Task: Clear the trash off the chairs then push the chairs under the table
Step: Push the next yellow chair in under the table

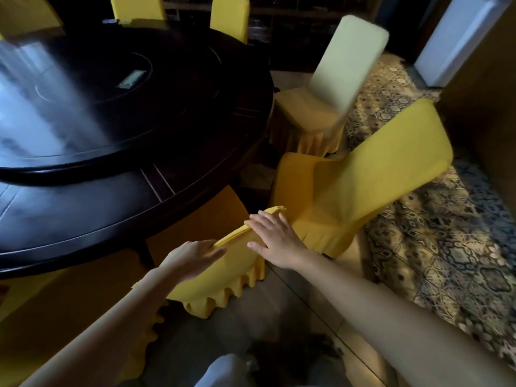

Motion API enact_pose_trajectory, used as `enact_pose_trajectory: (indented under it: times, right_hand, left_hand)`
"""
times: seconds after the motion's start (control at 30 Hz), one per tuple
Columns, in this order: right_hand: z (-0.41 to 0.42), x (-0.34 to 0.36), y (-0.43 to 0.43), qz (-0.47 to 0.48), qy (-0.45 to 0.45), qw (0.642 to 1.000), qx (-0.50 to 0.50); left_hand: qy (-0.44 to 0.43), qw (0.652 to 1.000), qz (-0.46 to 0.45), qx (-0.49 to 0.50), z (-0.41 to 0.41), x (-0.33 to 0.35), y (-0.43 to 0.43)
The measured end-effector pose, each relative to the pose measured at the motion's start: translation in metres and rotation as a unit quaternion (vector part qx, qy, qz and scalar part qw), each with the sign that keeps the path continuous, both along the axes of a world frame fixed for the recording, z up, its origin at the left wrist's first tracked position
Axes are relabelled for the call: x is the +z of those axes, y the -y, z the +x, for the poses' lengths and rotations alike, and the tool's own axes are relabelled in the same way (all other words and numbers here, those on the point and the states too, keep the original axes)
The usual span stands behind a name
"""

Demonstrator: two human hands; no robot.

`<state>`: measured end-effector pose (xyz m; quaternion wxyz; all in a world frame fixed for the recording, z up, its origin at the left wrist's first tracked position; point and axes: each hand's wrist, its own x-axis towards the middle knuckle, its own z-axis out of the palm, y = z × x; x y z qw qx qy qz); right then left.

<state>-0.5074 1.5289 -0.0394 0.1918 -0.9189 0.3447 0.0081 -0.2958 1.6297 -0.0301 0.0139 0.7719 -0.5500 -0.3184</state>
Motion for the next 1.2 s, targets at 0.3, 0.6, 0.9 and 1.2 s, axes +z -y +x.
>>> enact_pose_trajectory:
  times: [0.3, 0.6, 0.9, 1.2]
  right_hand:
    - [-0.117, -0.006, 0.041, 0.033, -0.056, 0.994, -0.090]
    - [-0.285, 0.007, 0.103, 0.029, -0.045, 0.969, -0.243]
    - [-0.439, 0.025, 0.133, 0.032, -0.032, 0.937, -0.346]
    - [-0.511, 0.031, 0.182, 0.003, -0.005, 0.927, -0.374]
  left_hand:
    - [0.062, 0.985, -0.056, -0.152, -0.099, 0.032, 0.074]
    - [0.053, 0.956, -0.107, -0.268, -0.275, 0.021, 0.190]
    - [0.032, 0.919, -0.177, -0.351, -0.428, 0.021, 0.274]
    - [0.016, 0.907, -0.193, -0.375, -0.504, 0.035, 0.334]
